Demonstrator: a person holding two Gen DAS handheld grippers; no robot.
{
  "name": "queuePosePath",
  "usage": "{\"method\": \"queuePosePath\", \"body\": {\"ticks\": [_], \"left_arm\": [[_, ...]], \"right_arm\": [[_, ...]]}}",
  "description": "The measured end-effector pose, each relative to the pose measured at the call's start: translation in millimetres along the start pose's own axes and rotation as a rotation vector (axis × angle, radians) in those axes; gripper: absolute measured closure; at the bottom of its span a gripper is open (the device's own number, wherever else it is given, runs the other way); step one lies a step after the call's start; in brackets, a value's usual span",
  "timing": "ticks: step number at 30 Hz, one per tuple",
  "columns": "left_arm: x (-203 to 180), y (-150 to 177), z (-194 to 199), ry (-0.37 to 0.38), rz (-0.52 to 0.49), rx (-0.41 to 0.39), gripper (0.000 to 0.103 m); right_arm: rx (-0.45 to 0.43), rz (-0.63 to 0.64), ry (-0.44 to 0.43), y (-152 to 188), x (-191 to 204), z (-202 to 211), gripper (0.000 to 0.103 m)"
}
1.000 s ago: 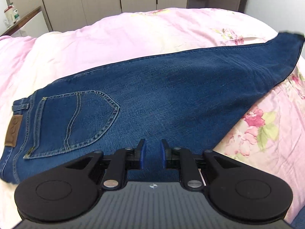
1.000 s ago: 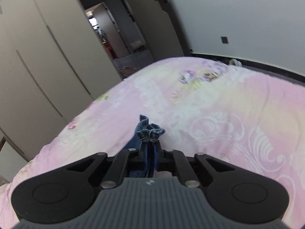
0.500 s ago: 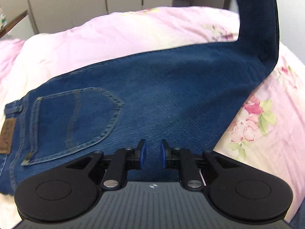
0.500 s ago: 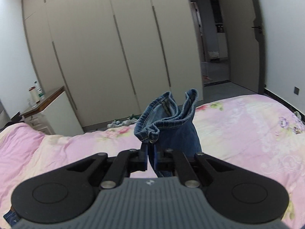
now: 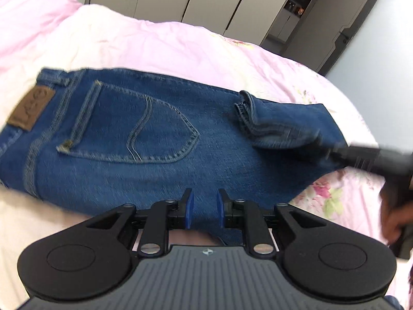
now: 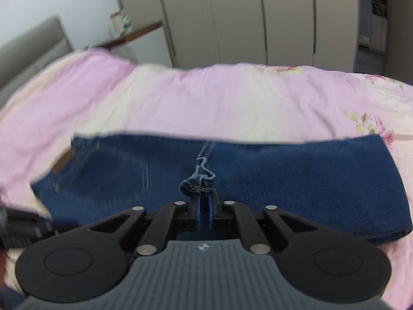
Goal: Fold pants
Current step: 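Lay the leg hems over the waistband with the right tool and open it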
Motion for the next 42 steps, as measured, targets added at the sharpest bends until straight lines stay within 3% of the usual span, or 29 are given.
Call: {"method": "queuePosePath", "body": {"ticks": [6,11,13,15,17,20,24,27,30,32,35,38,42], "left_arm": [[-8.4,1.9,-23.0,0.099,0.05,0.016,0.083],[-11.8,-7.9,-44.7,0.2,0.145,0.012,0.07],[-12.8,-10.3,-51.9,0.231,0.185,0.012,0.064],[-12.3,-13.2,-61.2,0.259,0.228,0.013,0.059],[-11.8,-15.6,-71.6,0.279,0.273,0.019,0.049],[-11.5,-23.6,-94.5,0.296,0.342,0.028,0.038],[-9.5,-32.2,-124.1,0.28,0.397,0.044,0.038],[-10.7,-37.9,-139.6,0.273,0.391,0.036,0.041],[-14.7,-41.6,-152.0,0.248,0.349,0.042,0.046],[-14.6,-41.1,-154.7,0.219,0.322,0.038,0.067],[-14.3,-41.0,-153.9,0.203,0.314,0.023,0.087],[-27.3,-41.6,-143.5,0.153,0.254,-0.021,0.094],[-62.2,-49.0,-112.2,0.089,0.076,-0.106,0.095]], "right_arm": [[0.089,0.438,0.125,64.9,28.5,-21.9,0.102],[0.087,0.717,0.17,84.7,43.2,-38.8,0.1],[0.08,0.771,0.169,84.7,47.3,-39.8,0.092],[0.089,0.731,0.134,77.8,41.4,-28.7,0.087],[0.103,0.652,0.076,68.9,37.1,-19.7,0.074],[0.092,0.569,0.045,53.1,27.7,-7.1,0.069],[0.09,0.53,0.113,40.6,13.0,-15.4,0.069],[0.117,0.427,0.114,37.3,-9.2,-25.4,0.069],[0.127,0.33,0.125,40.7,-30.0,-32.4,0.07],[0.121,0.283,0.121,47.3,-40.0,-31.8,0.07],[0.113,0.23,0.118,57.1,-50.7,-34.1,0.07],[0.11,0.174,0.126,61.5,-61.8,-39.2,0.07],[0.1,0.124,0.158,65.3,-74.9,-32.6,0.07]]}}
Point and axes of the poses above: each gripper's, at about its wrist camera, not at the fingertips, and z roughly against the way its jaws point, x to its left, y to its underside, the point moved 3 cm from there along -z, roughly the way its jaws point, and after that the axes turned 5 degrees about y, right-handed, at the moved point
